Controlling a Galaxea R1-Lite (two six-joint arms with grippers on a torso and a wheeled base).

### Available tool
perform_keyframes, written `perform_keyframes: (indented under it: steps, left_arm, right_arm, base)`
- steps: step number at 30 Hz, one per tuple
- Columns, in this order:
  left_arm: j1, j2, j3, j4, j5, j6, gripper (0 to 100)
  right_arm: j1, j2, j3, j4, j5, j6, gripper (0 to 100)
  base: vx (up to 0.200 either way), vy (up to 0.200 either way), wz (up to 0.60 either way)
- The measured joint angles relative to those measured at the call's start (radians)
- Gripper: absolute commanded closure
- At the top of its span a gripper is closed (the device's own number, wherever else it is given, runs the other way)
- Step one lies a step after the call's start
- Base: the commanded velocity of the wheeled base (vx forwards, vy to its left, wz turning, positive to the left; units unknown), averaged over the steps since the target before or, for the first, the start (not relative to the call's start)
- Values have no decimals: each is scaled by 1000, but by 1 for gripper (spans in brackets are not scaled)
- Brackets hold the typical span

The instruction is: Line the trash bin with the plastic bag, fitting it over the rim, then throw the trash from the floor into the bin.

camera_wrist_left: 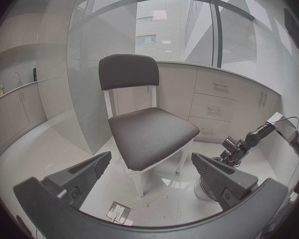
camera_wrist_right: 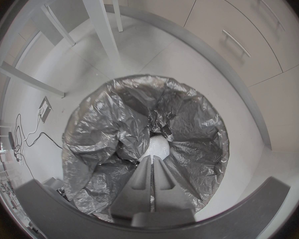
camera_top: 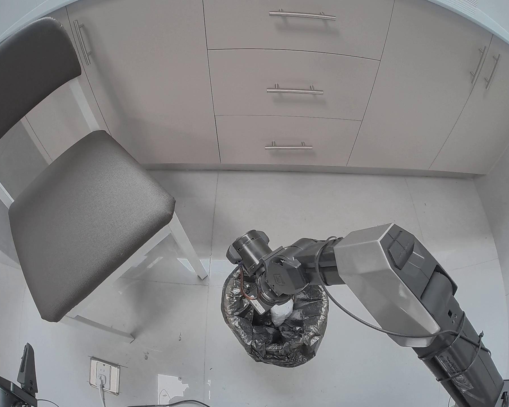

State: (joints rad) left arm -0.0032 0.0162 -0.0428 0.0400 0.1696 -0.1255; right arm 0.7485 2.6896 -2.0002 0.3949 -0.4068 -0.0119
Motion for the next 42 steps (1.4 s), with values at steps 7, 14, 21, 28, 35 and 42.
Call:
perform_keyframes:
  steps: [7,14,21,28,35,42]
  left_arm:
    - [0,0,0,0,0,0,0]
    - [0,0,0,0,0,-1,0]
    - [0,0,0,0,0,-2,0]
    - [0,0,0,0,0,-10,0]
    - [0,0,0,0,0,-11,0]
    - [0,0,0,0,0,-11,0]
  right_arm:
    - [-23,51,0,-42,-1,0,100]
    - [-49,133,0,-205,-3,-46,100]
    - [-73,219,0,-318,-6,-89,100]
    - [-89,285,0,-486,-6,-171,100]
    - [-100,321,0,-503,-7,-177,100]
    - [-107,345,0,-539,-7,-197,100]
  base:
    - [0,0,0]
    - [0,0,0]
    - [0,0,0]
    - [0,0,0]
    - [0,0,0]
    - [0,0,0]
